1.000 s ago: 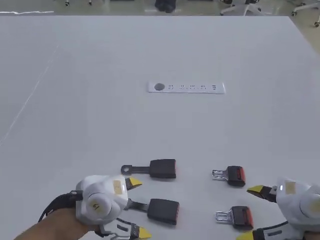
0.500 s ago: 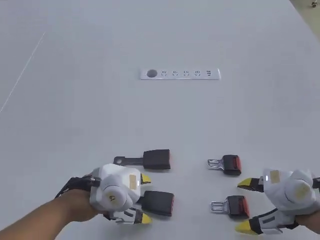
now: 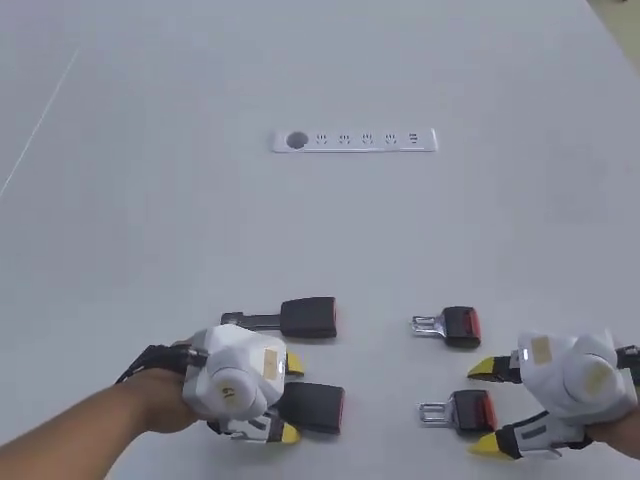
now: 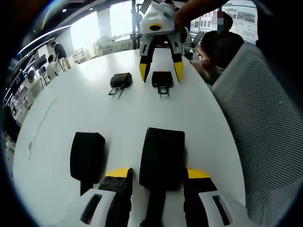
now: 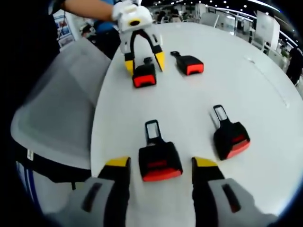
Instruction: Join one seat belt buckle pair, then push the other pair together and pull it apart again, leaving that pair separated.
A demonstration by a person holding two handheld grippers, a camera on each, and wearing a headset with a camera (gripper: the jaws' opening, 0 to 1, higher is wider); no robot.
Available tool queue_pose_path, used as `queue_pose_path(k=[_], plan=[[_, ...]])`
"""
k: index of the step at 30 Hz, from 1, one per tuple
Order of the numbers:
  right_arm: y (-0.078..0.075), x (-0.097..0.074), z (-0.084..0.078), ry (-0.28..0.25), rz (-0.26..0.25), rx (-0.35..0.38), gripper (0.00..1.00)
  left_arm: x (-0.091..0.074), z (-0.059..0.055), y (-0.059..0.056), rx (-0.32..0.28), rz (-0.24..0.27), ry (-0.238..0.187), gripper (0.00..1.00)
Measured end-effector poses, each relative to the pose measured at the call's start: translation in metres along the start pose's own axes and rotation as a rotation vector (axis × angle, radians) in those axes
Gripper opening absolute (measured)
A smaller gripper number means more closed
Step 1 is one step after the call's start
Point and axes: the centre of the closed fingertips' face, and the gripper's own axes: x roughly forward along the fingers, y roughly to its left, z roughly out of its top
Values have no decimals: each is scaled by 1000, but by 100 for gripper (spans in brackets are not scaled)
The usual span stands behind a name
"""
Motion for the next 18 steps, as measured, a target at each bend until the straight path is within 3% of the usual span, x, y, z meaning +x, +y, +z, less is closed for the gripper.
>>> queue_pose_path(k=[2,5,13,18], plan=[[0,0,-1,11,-6,-4,46,0,-1,-1,4,1,0,35],[1,1,-2,22,-12,-14,39,1,-1,1,-18,17,-8,35],[-2,1,0,34,-42,-3,37,1,-1,3,-57,33,-30,34],[-3,1,0,51,-40,-19,37,1,-1,3,-61,34,-18,34]])
